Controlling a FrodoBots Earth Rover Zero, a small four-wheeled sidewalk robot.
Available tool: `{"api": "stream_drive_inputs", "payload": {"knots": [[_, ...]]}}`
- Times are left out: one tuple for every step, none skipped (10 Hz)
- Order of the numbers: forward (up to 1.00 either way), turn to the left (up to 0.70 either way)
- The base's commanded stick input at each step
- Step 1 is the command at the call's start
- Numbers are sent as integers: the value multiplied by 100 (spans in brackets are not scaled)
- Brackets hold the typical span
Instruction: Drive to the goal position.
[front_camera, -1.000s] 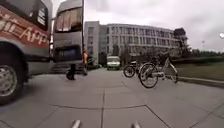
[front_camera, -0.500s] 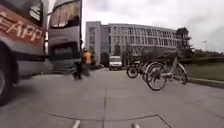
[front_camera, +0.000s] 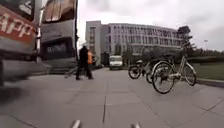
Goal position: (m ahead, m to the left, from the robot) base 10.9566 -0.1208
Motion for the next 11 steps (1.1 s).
{"api": "stream_drive_inputs", "payload": {"knots": [[70,0],[70,0],[70,0],[70,0],[70,0],[70,0],[70,0],[70,0],[70,0],[70,0],[70,0]]}}
